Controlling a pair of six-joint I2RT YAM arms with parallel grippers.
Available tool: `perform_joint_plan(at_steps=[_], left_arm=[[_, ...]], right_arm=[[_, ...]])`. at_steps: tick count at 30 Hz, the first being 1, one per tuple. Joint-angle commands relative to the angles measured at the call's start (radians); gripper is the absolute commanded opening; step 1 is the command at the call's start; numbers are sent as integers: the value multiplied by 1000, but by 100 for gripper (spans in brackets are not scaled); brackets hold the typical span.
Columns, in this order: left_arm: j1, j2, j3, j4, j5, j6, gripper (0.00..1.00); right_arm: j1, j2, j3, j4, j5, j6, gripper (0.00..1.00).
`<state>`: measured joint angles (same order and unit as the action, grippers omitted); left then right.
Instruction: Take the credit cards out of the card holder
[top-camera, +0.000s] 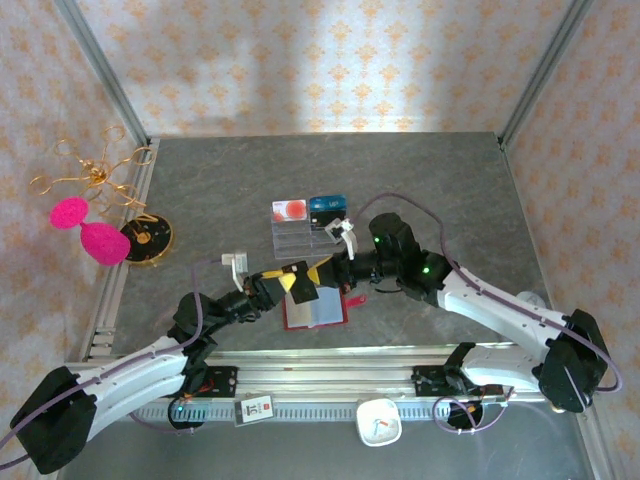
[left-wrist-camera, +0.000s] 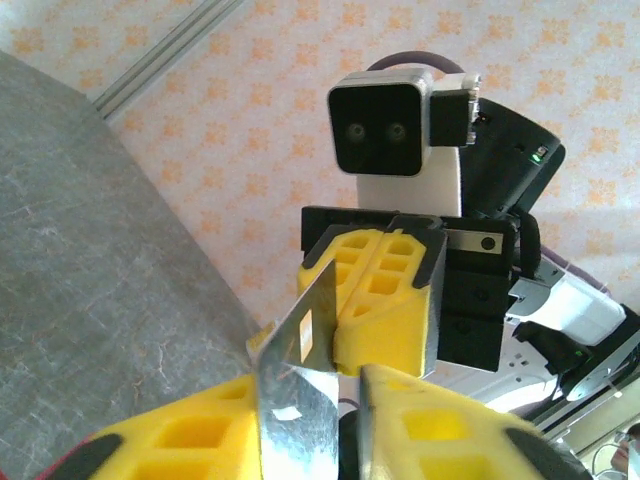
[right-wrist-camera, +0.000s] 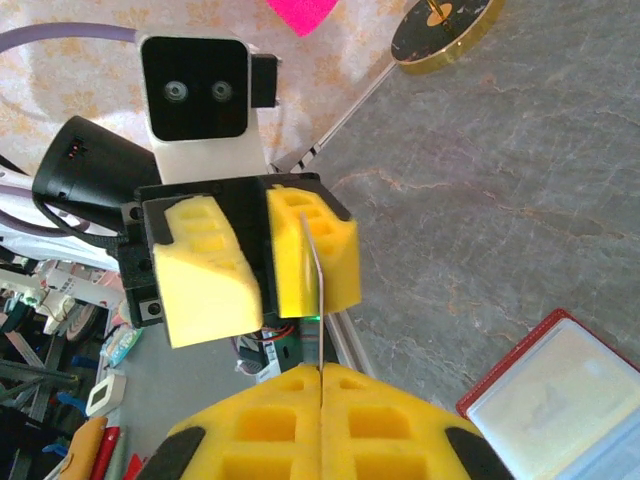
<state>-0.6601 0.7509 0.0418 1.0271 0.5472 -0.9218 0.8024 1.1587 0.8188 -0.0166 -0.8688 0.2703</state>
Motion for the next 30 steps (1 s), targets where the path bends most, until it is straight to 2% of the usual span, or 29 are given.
perform_joint_plan(at_steps=[1, 5, 6, 8, 9, 11, 15, 18, 22, 25, 27, 30], left_arm=[[3, -1, -10, 93, 27, 1, 17], [2, 6, -11, 97, 19, 0, 1], [2, 6, -11, 97, 18, 0, 0], [3, 3, -11, 86, 7, 0, 0], [2, -3, -11, 76, -2, 3, 0], [2, -29, -7, 19, -27, 17, 0], [-2, -104, 3, -129, -75, 64, 0], [-2, -165, -3, -182, -103, 70, 0], [-3, -211, -6, -230, -129, 75, 0], [-3, -240, -9, -259, -146, 75, 0], [-2, -263, -12, -279, -159, 74, 0], [-3, -300, -16, -317, -174, 75, 0]], right_arm=[[6, 10, -9, 43, -3, 20, 0], [6, 18, -13, 54, 2, 35, 0], [6, 18, -13, 54, 10, 37, 3], [6, 11, -8, 31, 84, 46, 23], [5, 1, -3, 14, 148, 51, 28], [-19, -26, -7, -20, 308, 91, 31], [-148, -62, -77, -36, 541, 189, 31], [-204, 12, -88, -80, 706, 203, 30], [-229, 222, -50, -28, 732, 181, 21], [-229, 355, -12, 0, 820, 187, 17], [-230, 416, 0, 22, 873, 195, 15], [-230, 487, 20, 56, 873, 201, 14]])
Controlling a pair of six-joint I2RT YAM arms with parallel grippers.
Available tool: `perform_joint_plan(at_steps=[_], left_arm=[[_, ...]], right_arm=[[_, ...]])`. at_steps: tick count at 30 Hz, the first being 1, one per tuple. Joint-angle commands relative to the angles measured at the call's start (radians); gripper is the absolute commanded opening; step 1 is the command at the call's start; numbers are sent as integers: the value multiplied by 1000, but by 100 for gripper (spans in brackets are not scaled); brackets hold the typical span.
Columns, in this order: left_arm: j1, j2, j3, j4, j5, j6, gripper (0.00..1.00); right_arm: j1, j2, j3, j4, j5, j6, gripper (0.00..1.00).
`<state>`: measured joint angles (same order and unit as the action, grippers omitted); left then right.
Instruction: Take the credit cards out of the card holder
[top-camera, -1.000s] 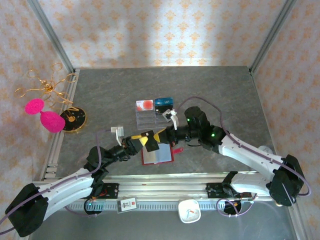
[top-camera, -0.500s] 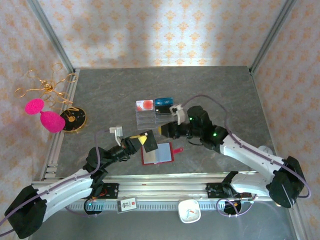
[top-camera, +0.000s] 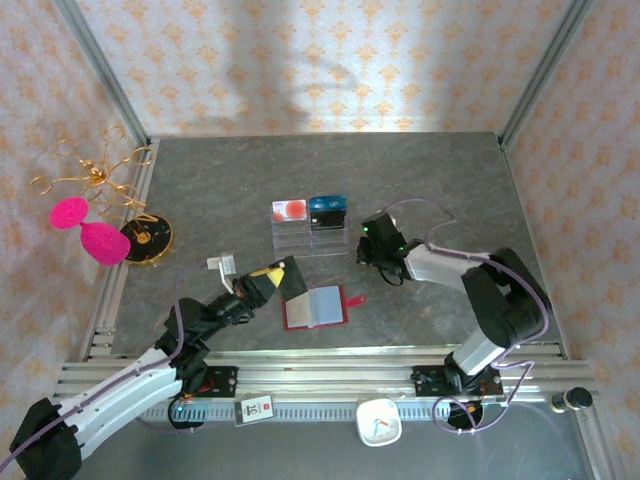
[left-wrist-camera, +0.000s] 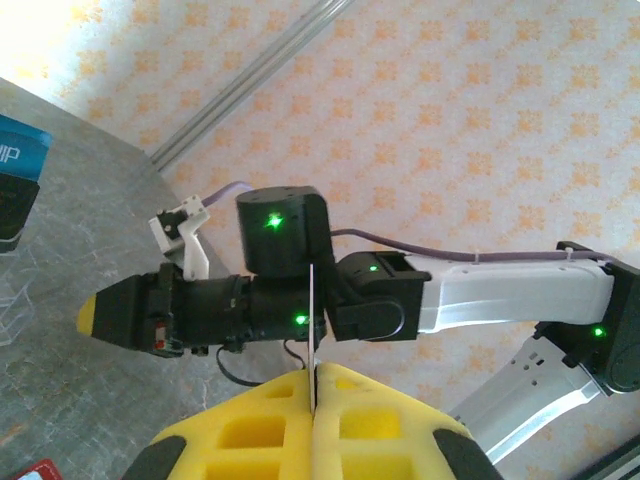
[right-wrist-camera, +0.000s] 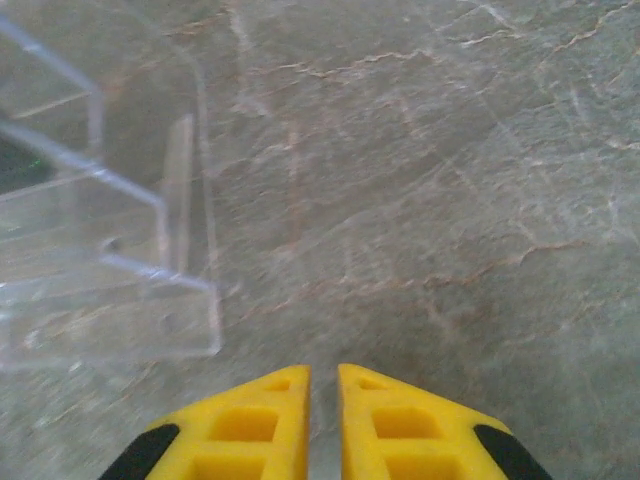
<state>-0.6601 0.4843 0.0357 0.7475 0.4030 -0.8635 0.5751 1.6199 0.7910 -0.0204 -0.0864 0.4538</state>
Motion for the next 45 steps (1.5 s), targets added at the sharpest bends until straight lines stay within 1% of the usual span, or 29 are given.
perform_joint_plan(at_steps=[1, 4, 10, 15, 23, 27, 29, 30, 31, 34, 35, 36, 37, 38, 39, 40, 41, 42, 44, 45], left_arm=[[-3, -45, -14, -47, -36, 17, 0], [-2, -71, -20, -69, -49, 18, 0], [-3, -78, -32, -72, -62, 24, 0], [-3, -58, -32, -57, -56, 24, 0], [-2, -61, -39, -56, -57, 18, 0], [-2, -57, -43, -48, -62, 20, 0], [-2, -55, -43, -42, -62, 20, 0], [-3, -55, -45, -38, -62, 20, 0], [-2, -56, -47, -30, -64, 18, 0], [-3, -50, -67, 32, -93, 9, 0], [-2, -46, -72, 59, -103, 7, 0], [-2, -35, -74, 89, -113, 8, 0], [-3, -25, -73, 115, -119, 10, 0], [-3, -10, -68, 144, -121, 14, 0], [-4, 9, -62, 167, -124, 20, 0], [-4, 24, -55, 186, -123, 24, 0], [-4, 42, -47, 211, -121, 29, 0], [-3, 62, -44, 244, -119, 29, 0], [-3, 99, -36, 281, -105, 29, 0], [-4, 117, -30, 297, -96, 29, 0]], right_arm=[[-2, 46, 57, 65, 82, 19, 13], [-3, 88, 73, 68, 46, 22, 11], [18, 109, 65, 101, -35, 20, 11], [54, 136, 77, 102, -51, 14, 11], [108, 73, 44, 112, -70, 22, 11], [132, 52, 47, 92, -101, 2, 14], [132, 2, 26, 71, -87, 12, 14], [134, -55, -3, 83, -72, 23, 15], [138, -125, -46, 113, -64, 27, 18], [144, -343, -154, 251, -40, 7, 35], [144, -392, -180, 291, -34, 7, 39], [143, -430, -200, 330, -32, 12, 43], [144, -448, -204, 346, -33, 16, 43], [143, -477, -204, 351, -64, 18, 42], [144, -492, -191, 346, -119, 4, 42], [142, -495, -171, 329, -188, -9, 43], [140, -494, -148, 319, -287, -27, 44], [141, -489, -144, 367, -434, -35, 47], [145, -489, -169, 477, -597, -1, 48], [148, -489, -173, 515, -641, 3, 48]])
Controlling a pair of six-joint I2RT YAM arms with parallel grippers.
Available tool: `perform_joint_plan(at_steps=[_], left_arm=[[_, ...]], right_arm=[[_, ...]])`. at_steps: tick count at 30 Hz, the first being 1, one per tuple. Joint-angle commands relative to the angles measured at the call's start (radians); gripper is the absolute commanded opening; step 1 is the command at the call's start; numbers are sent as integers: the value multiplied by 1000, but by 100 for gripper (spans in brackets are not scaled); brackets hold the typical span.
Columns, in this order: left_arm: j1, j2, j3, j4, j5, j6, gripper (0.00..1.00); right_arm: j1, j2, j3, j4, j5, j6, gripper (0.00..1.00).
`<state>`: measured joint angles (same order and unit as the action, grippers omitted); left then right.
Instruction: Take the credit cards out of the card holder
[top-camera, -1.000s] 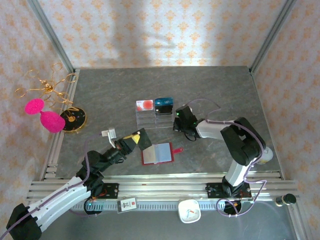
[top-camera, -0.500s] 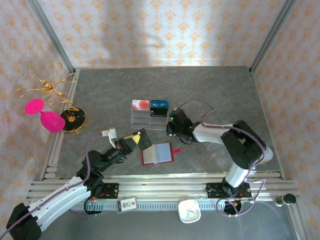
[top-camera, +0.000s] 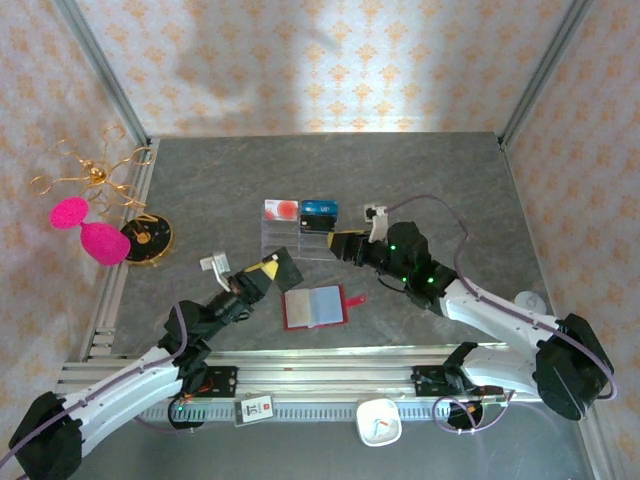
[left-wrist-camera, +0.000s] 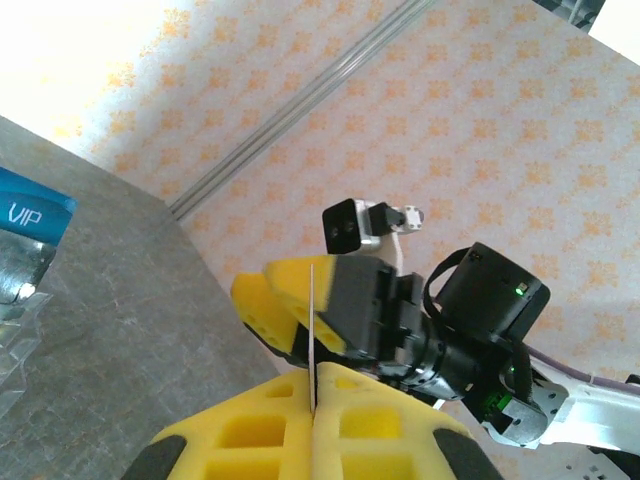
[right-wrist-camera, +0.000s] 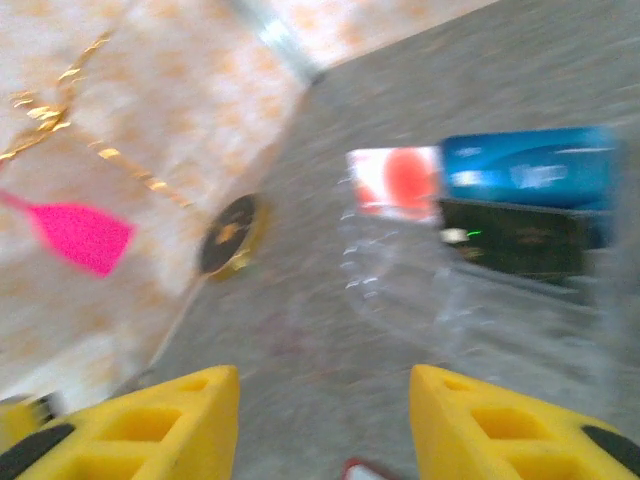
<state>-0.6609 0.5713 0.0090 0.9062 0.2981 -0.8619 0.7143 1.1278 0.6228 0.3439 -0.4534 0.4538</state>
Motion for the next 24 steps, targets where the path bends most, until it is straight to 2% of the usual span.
perform_joint_plan(at_steps=[1, 4, 8, 17, 21, 24], left_arm=[[-2, 44, 0, 150, 18, 25, 0], [-2, 76, 4, 188, 28, 18, 0], [-2, 96, 7, 235, 33, 13, 0], [-2, 124, 45, 256, 12, 31, 0], [-3, 179, 58, 308, 21, 24, 0], [-2, 210, 74, 316, 35, 24, 0]], right_arm=[[12, -1, -5, 157, -293, -1, 48], [25, -2, -1, 196, -359, -2, 51], [59, 42, 42, 170, -367, -21, 52], [102, 98, 61, 249, -418, 5, 52], [111, 125, 76, 263, -435, 11, 50], [111, 132, 87, 262, -436, 9, 43]])
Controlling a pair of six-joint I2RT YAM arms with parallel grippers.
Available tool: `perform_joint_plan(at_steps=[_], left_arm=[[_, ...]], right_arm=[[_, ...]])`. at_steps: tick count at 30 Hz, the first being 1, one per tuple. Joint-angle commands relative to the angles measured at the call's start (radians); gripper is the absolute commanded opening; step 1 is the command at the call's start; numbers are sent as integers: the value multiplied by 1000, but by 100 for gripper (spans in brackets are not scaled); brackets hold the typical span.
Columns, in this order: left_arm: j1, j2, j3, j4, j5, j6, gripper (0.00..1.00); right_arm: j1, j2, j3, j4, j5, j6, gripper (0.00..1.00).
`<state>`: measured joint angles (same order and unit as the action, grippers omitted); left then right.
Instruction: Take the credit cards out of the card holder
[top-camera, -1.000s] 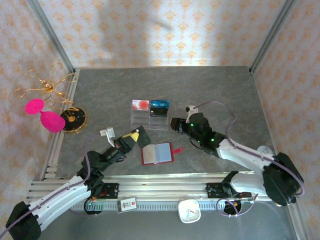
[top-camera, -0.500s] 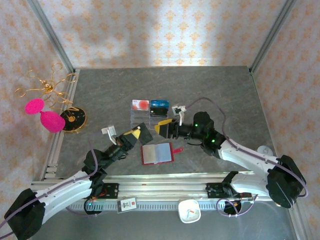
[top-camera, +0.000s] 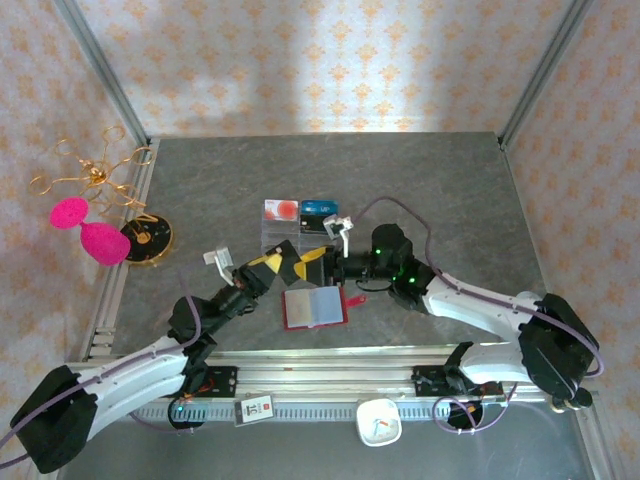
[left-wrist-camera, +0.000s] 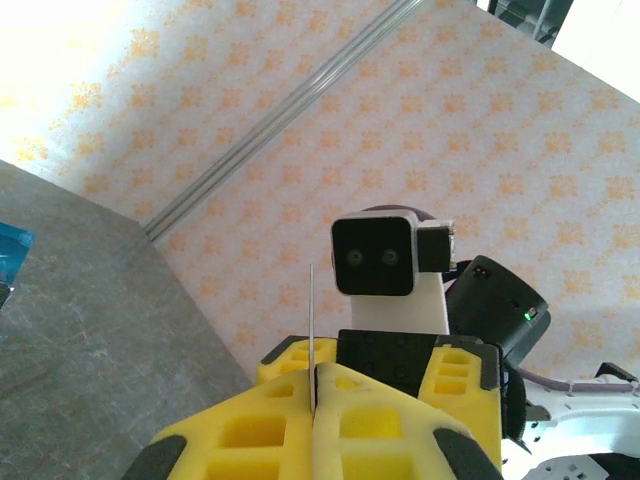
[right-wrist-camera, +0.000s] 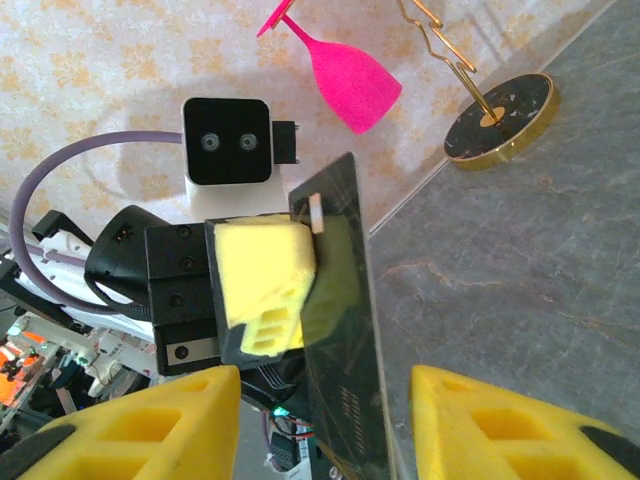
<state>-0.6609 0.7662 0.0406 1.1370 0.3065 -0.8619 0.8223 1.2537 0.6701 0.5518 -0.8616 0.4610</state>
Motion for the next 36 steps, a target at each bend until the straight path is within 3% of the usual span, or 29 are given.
perform_joint_plan(at_steps=[1, 5, 7, 9, 11, 13, 15, 24, 36], left_arm=[[-2, 21, 47, 86, 30, 24, 0], [-3, 22, 55, 47, 34, 13, 0], [-3, -6, 53, -3, 28, 9, 4], [-1, -66, 64, -141, -4, 5, 51], [-2, -145, 65, -272, -38, 9, 69], [-1, -219, 72, -396, -56, 26, 77], [-1, -285, 80, -520, -81, 28, 99], [1, -474, 100, -800, -154, 39, 99], [3, -409, 160, -847, -176, 88, 99]], right_arm=[[3, 10, 46, 44, -23, -4, 38], [3, 29, 118, -114, 41, -137, 4], [-10, 37, 169, -227, 69, -235, 0], [-42, 45, 238, -381, 117, -369, 0], [-79, 54, 296, -504, 150, -494, 0], [-112, 70, 346, -607, 173, -619, 0], [-133, 95, 410, -733, 203, -766, 0], [-150, 293, 720, -1109, 346, -1169, 0], [-207, 505, 900, -1226, 302, -1422, 0]])
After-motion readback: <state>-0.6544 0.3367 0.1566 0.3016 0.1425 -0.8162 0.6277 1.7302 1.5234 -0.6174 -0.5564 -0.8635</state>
